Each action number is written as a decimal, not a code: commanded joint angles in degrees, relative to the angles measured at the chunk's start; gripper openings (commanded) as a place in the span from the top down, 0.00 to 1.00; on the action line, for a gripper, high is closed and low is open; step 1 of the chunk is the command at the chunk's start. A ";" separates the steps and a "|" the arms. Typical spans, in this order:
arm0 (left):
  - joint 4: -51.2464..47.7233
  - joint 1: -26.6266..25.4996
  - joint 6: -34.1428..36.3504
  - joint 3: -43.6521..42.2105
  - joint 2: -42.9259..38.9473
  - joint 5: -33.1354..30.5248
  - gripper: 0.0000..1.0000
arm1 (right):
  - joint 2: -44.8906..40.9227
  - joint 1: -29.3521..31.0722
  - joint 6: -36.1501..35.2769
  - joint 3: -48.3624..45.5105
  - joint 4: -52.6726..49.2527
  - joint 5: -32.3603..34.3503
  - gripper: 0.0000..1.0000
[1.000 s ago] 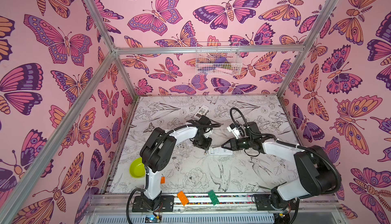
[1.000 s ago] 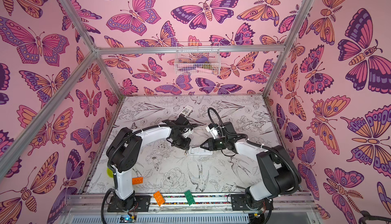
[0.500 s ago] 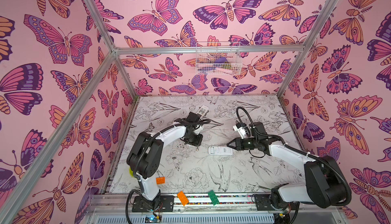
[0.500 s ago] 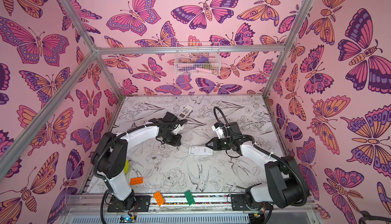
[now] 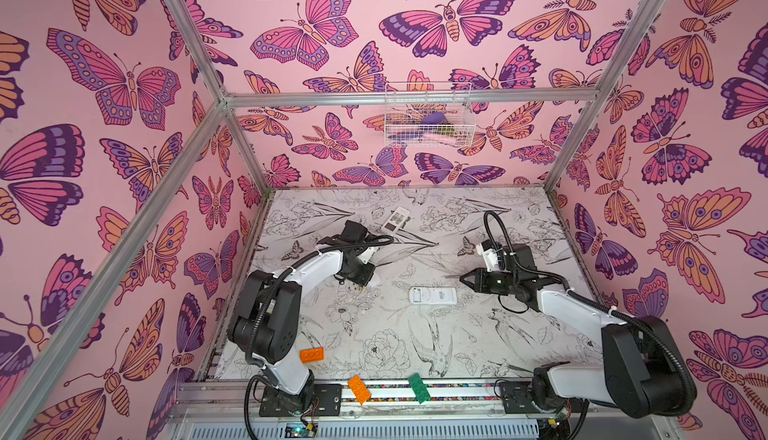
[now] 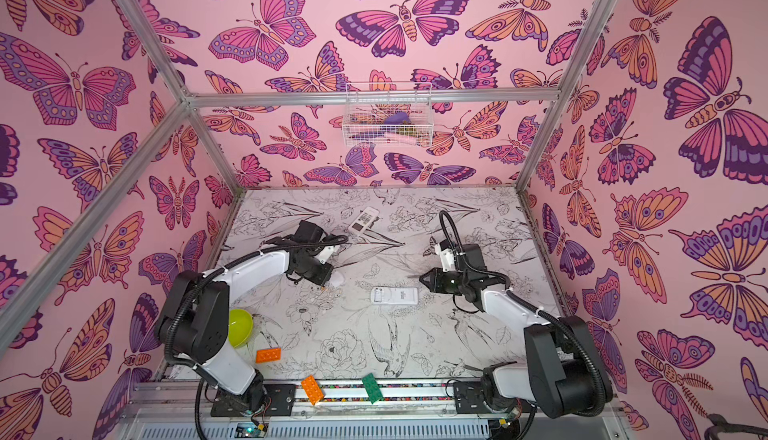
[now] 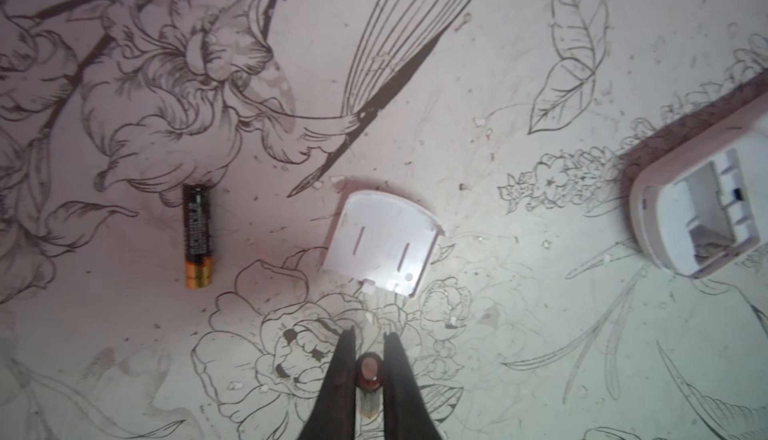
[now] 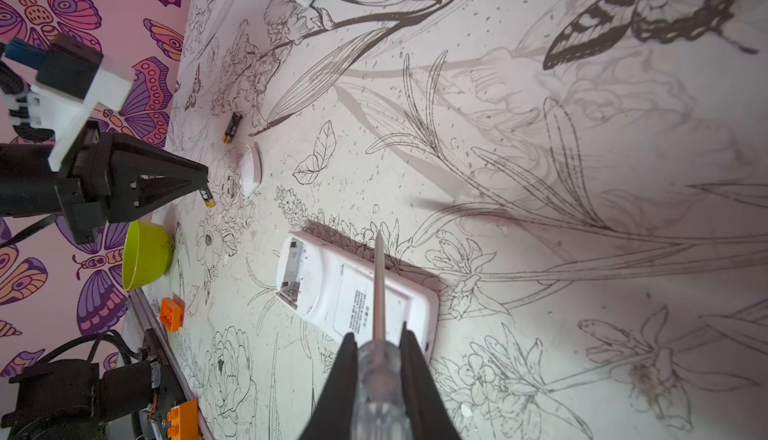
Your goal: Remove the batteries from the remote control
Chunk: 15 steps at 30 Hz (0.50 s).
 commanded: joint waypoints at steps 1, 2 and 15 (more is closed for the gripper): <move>1.00 0.78 2.87 0.81 1.82 -5.73 1.00 | -1.01 -0.58 -0.31 -0.10 0.82 1.52 1.00; 1.21 0.88 3.27 1.12 2.73 -6.63 1.00 | -1.53 -0.69 -0.22 -1.09 1.90 2.27 1.00; 0.58 1.33 1.13 7.87 11.28 -10.56 1.00 | -4.47 -3.03 -0.03 -4.02 2.44 3.67 1.00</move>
